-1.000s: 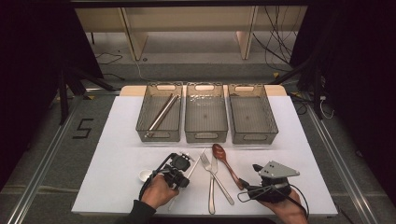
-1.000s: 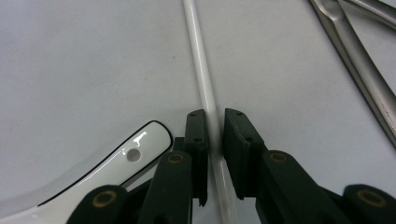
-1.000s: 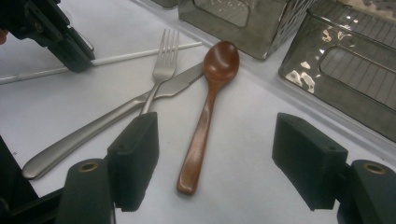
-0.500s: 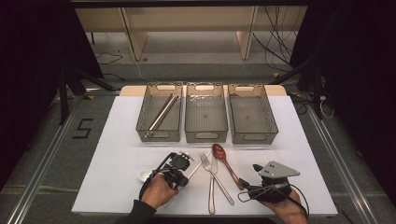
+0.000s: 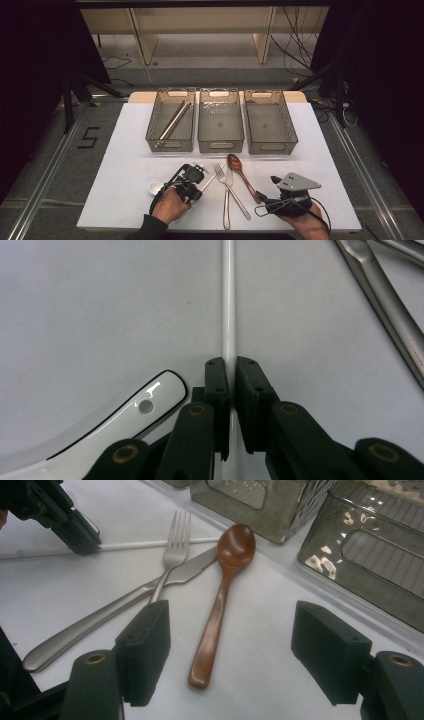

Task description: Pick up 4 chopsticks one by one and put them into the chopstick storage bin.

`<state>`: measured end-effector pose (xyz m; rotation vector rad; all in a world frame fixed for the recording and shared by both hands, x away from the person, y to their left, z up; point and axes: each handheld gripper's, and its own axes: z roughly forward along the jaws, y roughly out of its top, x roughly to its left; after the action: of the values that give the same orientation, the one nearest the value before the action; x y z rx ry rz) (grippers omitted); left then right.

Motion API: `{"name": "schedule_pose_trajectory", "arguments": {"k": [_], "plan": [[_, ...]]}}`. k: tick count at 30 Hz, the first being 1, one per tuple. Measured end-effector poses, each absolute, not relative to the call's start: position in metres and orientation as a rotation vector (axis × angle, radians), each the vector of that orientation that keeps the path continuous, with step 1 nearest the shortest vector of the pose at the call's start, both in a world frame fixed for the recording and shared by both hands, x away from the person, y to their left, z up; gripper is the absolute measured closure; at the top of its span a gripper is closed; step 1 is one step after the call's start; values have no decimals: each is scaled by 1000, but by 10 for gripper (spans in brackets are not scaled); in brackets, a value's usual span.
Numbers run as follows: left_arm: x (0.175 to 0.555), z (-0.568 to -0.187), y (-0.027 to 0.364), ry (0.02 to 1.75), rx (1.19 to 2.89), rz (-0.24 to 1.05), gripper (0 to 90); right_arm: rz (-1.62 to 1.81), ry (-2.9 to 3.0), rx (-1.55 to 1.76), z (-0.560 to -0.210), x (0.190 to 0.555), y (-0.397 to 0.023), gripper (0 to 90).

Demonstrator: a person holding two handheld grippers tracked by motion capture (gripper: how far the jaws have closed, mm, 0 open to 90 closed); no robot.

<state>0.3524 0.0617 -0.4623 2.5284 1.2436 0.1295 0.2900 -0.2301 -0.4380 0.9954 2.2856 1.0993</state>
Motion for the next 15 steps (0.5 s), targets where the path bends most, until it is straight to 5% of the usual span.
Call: {"name": "schedule_pose_trajectory", "arguments": {"k": [15], "plan": [[357, -445, 80, 1249, 2464, 153, 839, 1101, 2285, 997, -438, 290, -231, 326]]}}
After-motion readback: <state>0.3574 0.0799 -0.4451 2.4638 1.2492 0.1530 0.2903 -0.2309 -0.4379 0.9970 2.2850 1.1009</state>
